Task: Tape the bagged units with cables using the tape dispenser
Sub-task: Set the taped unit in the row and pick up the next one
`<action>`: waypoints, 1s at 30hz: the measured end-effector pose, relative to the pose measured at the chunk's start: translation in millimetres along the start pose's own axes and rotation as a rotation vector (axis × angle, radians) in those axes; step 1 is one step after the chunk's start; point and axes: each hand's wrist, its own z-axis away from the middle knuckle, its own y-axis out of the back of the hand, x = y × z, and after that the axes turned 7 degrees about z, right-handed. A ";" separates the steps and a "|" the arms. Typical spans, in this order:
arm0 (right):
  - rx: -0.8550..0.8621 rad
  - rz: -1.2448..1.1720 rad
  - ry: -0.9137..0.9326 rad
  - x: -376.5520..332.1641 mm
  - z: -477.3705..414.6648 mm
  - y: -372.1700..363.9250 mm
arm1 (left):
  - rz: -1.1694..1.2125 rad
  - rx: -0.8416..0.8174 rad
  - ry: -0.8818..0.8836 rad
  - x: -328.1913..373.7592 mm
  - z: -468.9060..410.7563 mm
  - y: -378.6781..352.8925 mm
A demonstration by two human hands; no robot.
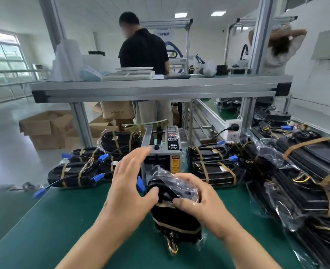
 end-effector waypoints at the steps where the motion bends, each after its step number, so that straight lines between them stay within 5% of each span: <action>1: -0.005 -0.012 0.000 0.9 -0.9 -0.6 | -0.040 -0.048 -0.071 2.3 -6.4 3.9; 7: 0.054 -0.042 0.003 -1.6 -3.5 -1.5 | 0.010 -0.284 -0.190 5.2 -27.2 8.0; 15: 0.044 -0.015 0.053 0.3 -2.6 -2.4 | 0.266 -0.347 0.025 11.5 -31.9 -2.3; 21: 0.009 -0.072 0.077 -0.7 3.3 2.8 | -0.074 -0.372 -0.062 36.8 -51.2 -8.8; 30: -0.110 0.037 0.012 0.7 -0.1 7.5 | -0.038 -0.404 0.017 38.2 -64.8 -8.9</action>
